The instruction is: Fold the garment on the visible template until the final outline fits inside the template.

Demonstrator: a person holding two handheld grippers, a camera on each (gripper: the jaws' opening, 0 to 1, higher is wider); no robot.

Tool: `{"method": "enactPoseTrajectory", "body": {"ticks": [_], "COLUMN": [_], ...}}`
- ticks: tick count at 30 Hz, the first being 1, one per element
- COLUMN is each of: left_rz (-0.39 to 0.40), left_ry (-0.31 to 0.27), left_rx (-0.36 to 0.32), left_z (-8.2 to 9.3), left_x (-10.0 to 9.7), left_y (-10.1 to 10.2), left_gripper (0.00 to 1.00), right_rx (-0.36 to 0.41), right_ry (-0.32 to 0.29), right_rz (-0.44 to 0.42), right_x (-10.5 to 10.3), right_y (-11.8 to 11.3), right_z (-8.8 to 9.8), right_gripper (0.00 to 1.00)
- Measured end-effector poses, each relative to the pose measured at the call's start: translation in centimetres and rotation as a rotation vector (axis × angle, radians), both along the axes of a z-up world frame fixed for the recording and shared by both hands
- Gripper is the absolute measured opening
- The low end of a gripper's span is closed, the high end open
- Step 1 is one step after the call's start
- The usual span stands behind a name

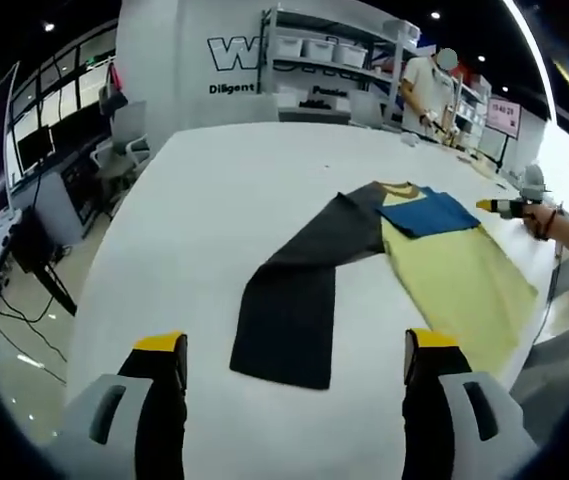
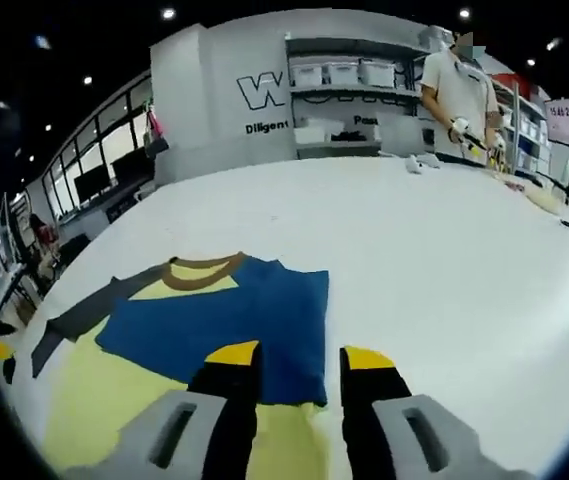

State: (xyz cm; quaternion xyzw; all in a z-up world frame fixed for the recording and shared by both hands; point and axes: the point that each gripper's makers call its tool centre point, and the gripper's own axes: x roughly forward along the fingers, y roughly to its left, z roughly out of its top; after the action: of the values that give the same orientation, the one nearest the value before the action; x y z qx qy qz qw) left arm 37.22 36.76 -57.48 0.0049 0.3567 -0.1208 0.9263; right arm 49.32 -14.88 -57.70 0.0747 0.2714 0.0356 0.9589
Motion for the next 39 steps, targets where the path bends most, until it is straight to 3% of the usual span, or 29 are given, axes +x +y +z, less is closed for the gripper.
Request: {"method": "enactPoseTrajectory", "body": {"ticks": [3, 7, 10, 19, 24, 32, 34, 39], "left_rz": [0.024, 0.038, 0.069, 0.078, 0.073, 0.092, 0.102, 0.126], "left_ry": [0.007, 0.022, 0.084, 0.116, 0.140, 0.180, 0.151, 0.150], "left_rx": [-0.012, 0.011, 0.034, 0.046, 0.083, 0.086, 0.087, 0.079], "left_z": [-0.5, -1.4, -2.8, -4.5, -5.1, -6.0, -5.7, -5.8], "left_x": [0.2, 0.4, -0.1, -0.2, -0.2, -0.3, 0.0, 0.2], "left_y": [0.2, 0.5, 1.3, 1.9, 2.2, 2.4, 2.5, 2.9], "left_gripper": [0.85, 0.80, 0.75, 0.56, 0.50, 0.34, 0.32, 0.28], "right_rx": [0.019, 0.049, 0.057, 0.028, 0.014, 0.024, 0.021, 0.002], "right_ry": [0.000, -0.007, 0.002, -0.026, -0.030, -0.026, -0.030, -0.035], "right_rz": [0.013, 0.040, 0.058, 0.123, 0.140, 0.156, 0.157, 0.158], "right_x": [-0.6, -1.3, -1.9, -2.7, -3.2, -4.6, -5.0, -5.5], "right_y": [0.8, 2.2, 3.1, 5.0, 5.4, 5.6, 5.5, 5.3], "right_z": [0.5, 1.0, 1.2, 2.5, 2.5, 2.5, 2.6, 2.7], "right_gripper": [0.45, 0.50, 0.49, 0.44, 0.40, 0.39, 0.37, 0.34]}}
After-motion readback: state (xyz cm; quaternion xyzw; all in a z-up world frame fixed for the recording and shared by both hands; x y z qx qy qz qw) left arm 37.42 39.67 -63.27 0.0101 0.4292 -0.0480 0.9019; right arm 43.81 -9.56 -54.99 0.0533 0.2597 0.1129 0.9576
